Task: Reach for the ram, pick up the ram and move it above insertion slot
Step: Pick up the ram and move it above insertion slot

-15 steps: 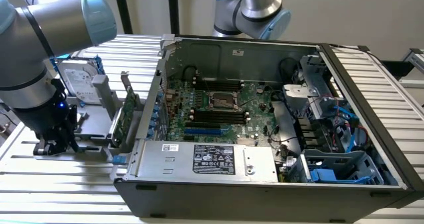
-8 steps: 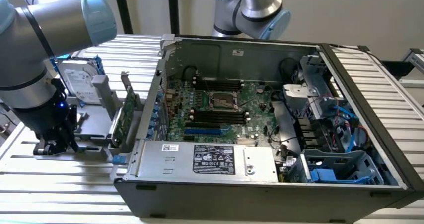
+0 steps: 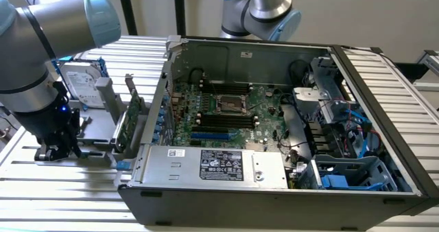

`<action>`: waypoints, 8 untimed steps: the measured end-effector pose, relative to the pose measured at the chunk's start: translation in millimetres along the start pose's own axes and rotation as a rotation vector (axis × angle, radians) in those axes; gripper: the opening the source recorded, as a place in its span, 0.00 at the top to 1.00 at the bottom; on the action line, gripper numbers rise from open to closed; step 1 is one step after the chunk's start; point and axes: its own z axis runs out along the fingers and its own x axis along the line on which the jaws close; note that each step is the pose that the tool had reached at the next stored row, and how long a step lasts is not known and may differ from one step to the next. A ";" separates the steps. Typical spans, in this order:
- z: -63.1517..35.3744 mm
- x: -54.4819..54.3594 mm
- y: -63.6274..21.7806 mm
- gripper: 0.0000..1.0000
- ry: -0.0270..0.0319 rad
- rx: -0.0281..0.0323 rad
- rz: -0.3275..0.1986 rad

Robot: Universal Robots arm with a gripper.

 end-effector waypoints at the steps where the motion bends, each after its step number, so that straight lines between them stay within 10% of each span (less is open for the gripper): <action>1: -1.0 0.0 0.1 0.87 0.0001 -0.0002 0.000; 8: -10.5 0.0 -0.1 0.87 -0.0019 -0.0001 0.000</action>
